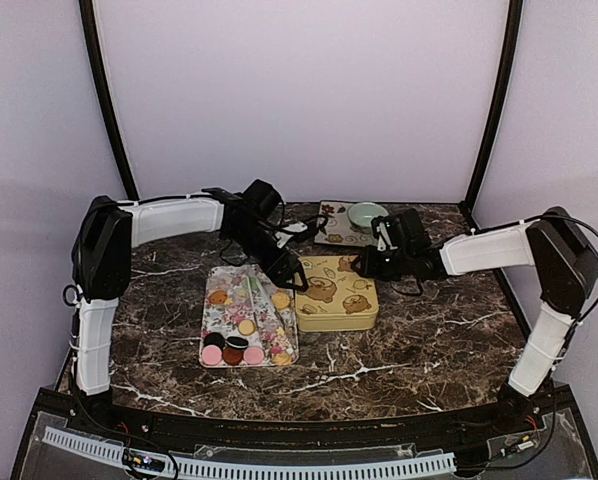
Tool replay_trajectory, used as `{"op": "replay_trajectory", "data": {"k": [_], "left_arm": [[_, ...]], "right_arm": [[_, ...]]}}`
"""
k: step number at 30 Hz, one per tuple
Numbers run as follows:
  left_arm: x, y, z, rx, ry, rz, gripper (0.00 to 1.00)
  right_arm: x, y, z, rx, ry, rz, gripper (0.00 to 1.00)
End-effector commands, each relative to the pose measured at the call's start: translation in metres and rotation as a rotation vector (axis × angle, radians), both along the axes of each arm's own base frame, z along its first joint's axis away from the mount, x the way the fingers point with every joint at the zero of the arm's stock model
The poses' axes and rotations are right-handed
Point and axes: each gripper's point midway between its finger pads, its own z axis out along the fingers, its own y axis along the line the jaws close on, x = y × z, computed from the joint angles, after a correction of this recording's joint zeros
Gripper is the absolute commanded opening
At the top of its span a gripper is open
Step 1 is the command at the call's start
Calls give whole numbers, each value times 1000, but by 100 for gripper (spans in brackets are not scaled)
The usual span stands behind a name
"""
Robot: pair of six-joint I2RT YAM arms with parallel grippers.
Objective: Pack the cookies
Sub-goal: Press the box lid onto the packing box.
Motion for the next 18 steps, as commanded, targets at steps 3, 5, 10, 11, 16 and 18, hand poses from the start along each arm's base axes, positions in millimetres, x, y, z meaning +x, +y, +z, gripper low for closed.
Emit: {"op": "replay_trajectory", "data": {"k": [3, 5, 10, 11, 16, 18], "left_arm": [[13, 38, 70, -45, -18, 62, 99], [23, 57, 86, -56, -29, 113, 99], [48, 117, 109, -61, -80, 271, 99], [53, 131, 112, -64, -102, 307, 99], [72, 207, 95, -105, -213, 530, 99], [83, 235, 86, -68, -309, 618, 99]], "right_arm": [[-6, -3, 16, 5, -30, 29, 42], [0, 0, 44, 23, -96, 43, 52], [14, -20, 113, -4, -298, -33, 99], [15, -30, 122, -19, -342, -62, 99], [2, -85, 155, -32, -550, -237, 99], [-1, -136, 151, -183, -641, -437, 99]]}}
